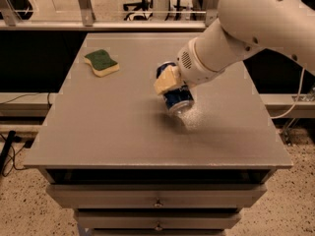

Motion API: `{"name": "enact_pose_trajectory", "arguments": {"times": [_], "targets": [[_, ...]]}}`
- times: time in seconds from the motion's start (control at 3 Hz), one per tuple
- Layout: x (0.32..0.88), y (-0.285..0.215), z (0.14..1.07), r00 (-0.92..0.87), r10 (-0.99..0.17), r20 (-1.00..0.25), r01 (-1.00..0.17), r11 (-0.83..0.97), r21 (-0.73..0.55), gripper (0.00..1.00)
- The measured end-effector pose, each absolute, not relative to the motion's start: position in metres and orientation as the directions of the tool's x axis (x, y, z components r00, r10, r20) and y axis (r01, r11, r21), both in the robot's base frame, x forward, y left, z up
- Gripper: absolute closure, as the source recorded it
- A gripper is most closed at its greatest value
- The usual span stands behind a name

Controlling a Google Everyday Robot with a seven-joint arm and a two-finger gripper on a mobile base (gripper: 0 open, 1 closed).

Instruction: Pick pepsi can

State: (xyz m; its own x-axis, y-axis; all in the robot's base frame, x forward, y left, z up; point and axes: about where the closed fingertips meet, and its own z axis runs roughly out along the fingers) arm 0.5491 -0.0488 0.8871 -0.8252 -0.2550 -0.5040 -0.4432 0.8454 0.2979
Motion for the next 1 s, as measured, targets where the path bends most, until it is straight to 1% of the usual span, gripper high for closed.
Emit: {"name": "enact_pose_trajectory", "arguments": {"times": [0.33, 0.67, 1.0], "targets": [[0.584, -0.044, 0.915, -0.735, -0.203, -0.647, -0.535, 0.760, 0.369, 1.00], [0.593, -0.054, 0.932, -0.655, -0.194, -0.730, -0.631, 0.672, 0.387, 1.00], [0.595, -0.055, 0.937, -0.587, -0.242, -0.773, -0.694, 0.642, 0.326, 1.00]]}}
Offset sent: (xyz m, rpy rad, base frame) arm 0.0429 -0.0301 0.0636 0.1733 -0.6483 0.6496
